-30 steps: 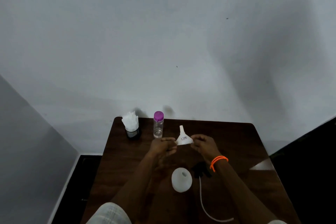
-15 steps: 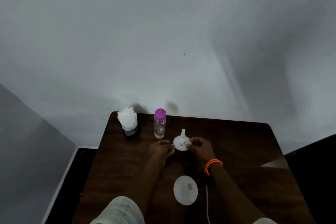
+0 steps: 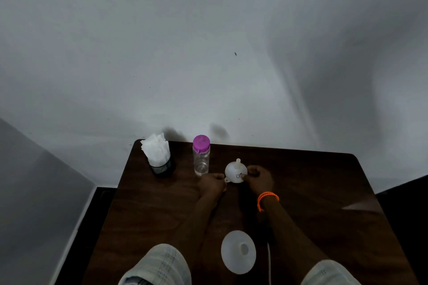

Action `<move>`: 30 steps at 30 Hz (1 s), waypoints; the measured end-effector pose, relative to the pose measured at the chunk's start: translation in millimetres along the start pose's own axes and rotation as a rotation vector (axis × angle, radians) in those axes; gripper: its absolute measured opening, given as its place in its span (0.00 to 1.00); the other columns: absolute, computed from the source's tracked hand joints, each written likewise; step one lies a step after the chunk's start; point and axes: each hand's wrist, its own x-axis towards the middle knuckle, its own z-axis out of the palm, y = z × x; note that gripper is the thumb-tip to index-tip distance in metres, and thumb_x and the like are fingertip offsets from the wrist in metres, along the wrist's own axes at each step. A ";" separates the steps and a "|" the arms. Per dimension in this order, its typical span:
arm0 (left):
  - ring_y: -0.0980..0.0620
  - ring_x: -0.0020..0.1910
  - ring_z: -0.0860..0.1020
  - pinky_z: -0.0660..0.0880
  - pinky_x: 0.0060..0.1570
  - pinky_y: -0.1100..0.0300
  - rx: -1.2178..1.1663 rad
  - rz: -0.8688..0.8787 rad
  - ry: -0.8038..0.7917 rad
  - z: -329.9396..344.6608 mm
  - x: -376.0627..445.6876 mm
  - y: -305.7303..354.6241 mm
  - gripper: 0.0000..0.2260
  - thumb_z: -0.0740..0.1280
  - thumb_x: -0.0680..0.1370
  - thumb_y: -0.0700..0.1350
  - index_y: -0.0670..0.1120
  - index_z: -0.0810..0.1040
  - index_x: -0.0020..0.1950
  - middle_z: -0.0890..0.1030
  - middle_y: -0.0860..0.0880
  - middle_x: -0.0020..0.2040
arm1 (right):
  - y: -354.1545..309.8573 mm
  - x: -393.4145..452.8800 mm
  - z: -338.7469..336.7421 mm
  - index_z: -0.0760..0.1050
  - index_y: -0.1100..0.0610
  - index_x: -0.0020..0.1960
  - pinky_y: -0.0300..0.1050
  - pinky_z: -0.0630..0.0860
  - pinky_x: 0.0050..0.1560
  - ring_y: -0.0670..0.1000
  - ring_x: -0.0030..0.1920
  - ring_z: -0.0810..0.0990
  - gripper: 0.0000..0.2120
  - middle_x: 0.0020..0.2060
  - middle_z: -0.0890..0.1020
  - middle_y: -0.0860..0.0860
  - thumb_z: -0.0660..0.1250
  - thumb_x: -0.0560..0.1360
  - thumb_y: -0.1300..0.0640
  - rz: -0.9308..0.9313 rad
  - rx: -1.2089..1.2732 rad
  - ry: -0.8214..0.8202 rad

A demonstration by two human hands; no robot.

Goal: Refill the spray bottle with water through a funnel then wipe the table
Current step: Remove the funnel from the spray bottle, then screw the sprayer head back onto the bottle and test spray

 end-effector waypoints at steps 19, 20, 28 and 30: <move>0.49 0.47 0.83 0.81 0.55 0.49 0.101 0.084 0.031 -27.3 -88.3 -73.3 0.08 0.70 0.77 0.39 0.52 0.83 0.45 0.85 0.49 0.46 | 65.9 -67.5 -115.4 0.83 0.60 0.55 0.52 0.78 0.59 0.61 0.57 0.82 0.14 0.54 0.85 0.59 0.73 0.76 0.51 0.074 -0.522 -0.023; 0.49 0.48 0.83 0.81 0.56 0.49 0.084 0.114 0.021 -29.3 -96.3 -80.1 0.07 0.71 0.77 0.38 0.51 0.83 0.46 0.85 0.50 0.46 | 67.0 -75.1 -119.0 0.83 0.61 0.54 0.51 0.78 0.57 0.62 0.56 0.83 0.15 0.52 0.85 0.60 0.72 0.76 0.50 0.089 -0.523 -0.009; 0.55 0.63 0.77 0.76 0.60 0.64 0.150 0.228 -0.409 -51.5 -128.6 -123.6 0.30 0.79 0.71 0.39 0.50 0.72 0.71 0.77 0.56 0.63 | 80.2 -124.9 -103.9 0.80 0.60 0.51 0.51 0.76 0.54 0.60 0.53 0.79 0.16 0.51 0.82 0.59 0.77 0.72 0.49 -0.031 -0.529 0.026; 0.59 0.65 0.74 0.75 0.66 0.60 0.253 0.296 -0.453 -50.6 -132.9 -127.8 0.35 0.81 0.69 0.42 0.52 0.70 0.73 0.75 0.57 0.66 | 74.4 -131.8 -94.3 0.79 0.60 0.57 0.49 0.77 0.52 0.59 0.54 0.80 0.22 0.53 0.82 0.59 0.77 0.71 0.46 -0.024 -0.528 -0.019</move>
